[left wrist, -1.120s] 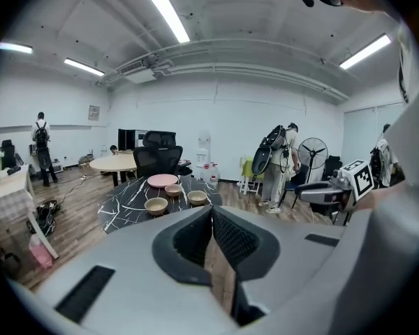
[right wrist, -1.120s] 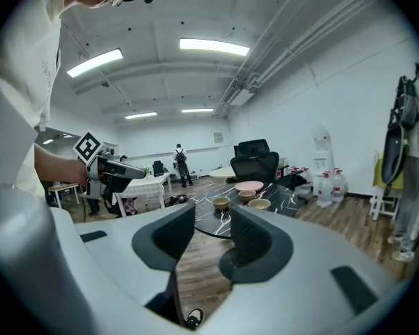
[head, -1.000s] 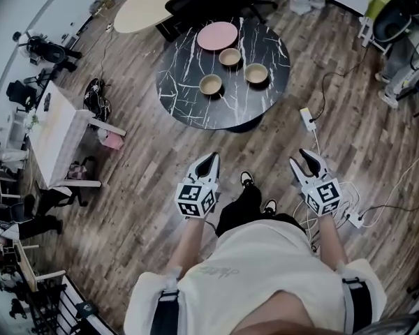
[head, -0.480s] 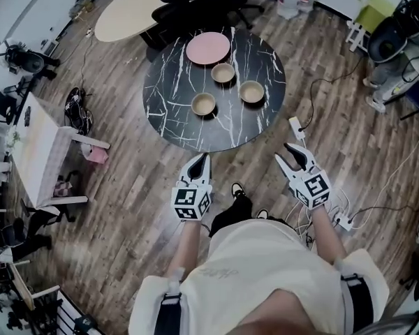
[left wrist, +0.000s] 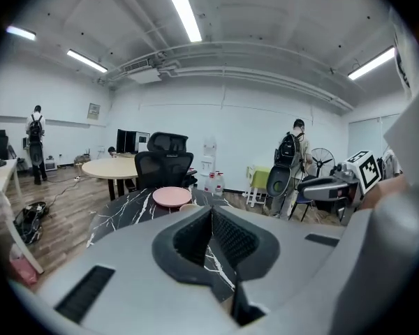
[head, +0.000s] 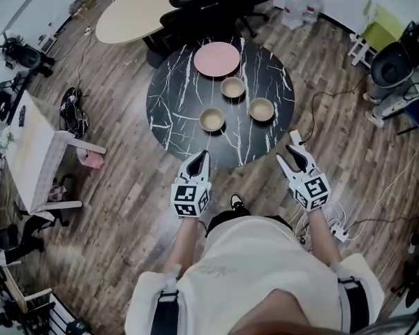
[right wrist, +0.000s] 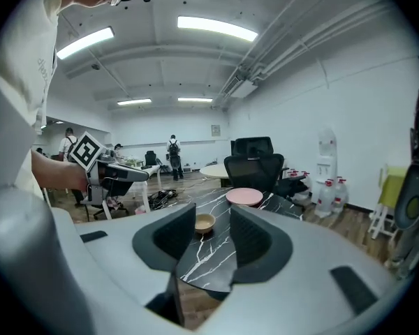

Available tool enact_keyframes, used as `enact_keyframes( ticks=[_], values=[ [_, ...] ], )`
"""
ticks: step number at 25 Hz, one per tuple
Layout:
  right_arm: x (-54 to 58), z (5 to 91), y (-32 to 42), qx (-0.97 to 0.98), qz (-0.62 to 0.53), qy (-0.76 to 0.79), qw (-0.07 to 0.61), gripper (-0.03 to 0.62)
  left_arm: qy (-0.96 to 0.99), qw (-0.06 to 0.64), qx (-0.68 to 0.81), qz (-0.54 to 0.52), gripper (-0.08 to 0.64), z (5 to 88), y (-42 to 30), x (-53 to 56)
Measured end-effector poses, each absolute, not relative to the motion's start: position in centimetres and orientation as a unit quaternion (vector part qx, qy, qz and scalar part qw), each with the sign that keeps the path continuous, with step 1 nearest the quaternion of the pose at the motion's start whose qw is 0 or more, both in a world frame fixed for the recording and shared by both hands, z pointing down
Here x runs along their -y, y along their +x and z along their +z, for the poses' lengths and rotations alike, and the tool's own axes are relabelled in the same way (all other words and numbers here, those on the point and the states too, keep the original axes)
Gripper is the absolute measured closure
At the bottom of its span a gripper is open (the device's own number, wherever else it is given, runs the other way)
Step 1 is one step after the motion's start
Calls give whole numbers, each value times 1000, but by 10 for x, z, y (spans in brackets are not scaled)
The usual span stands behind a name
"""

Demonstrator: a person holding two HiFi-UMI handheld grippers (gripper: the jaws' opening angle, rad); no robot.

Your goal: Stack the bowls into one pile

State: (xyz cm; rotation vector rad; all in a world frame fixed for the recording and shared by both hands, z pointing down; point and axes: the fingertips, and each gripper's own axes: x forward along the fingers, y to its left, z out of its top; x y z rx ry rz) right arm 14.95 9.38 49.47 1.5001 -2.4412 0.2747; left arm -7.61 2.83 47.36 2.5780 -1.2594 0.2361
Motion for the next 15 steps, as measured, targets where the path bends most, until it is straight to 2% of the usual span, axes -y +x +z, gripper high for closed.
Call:
enact_keyframes(
  ticks=[15],
  values=[
    [-56, 517, 165, 822, 117, 538, 145, 446, 892, 168, 411, 83, 538, 493, -67, 23]
  ],
)
